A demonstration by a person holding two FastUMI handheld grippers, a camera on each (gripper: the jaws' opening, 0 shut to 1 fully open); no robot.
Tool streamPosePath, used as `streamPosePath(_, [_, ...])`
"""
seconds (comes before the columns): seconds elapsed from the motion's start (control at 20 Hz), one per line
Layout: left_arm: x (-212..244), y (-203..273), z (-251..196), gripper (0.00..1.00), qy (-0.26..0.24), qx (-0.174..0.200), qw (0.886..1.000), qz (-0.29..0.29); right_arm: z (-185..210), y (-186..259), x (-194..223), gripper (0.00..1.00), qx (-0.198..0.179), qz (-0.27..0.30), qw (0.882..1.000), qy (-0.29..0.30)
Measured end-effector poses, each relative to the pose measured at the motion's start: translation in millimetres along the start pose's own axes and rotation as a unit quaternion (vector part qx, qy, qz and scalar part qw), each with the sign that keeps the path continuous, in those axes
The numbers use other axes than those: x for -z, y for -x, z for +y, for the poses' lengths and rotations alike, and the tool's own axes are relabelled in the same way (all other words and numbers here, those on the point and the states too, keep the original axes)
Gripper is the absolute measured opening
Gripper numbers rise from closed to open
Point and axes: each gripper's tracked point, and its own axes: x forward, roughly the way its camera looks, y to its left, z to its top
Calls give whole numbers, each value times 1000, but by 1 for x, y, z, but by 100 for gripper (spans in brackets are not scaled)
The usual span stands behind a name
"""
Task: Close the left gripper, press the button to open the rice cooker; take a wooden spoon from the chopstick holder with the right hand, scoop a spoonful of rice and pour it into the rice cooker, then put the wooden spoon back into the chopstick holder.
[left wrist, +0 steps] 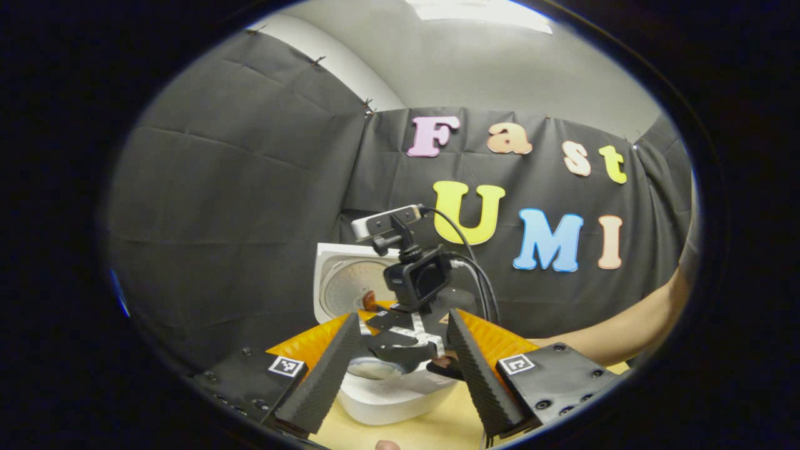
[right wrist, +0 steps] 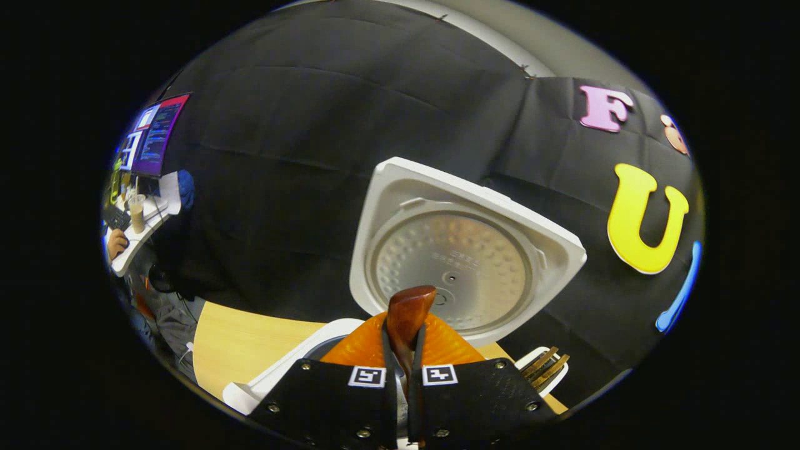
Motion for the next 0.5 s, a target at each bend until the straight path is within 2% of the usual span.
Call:
streamPosePath(0.15, [-1, 4, 6, 99, 6, -7, 1000, -2, -5, 2, -4, 7, -7, 4, 997, -75])
streamPosePath(0.3, [-4, 11, 9, 96, 0, -12, 1000, -6, -27, 8, -12, 7, 0, -11, 983, -186])
streamPosePath(0.35, [-4, 10, 11, 97, -9, -18, 1000, -7, -38, 13, -15, 7, 2, -16, 972, -235])
streamPosePath(0.5, [-9, 11, 11, 97, -2, -21, 1000, -10, -75, 37, -21, 7, 18, -33, 928, -369])
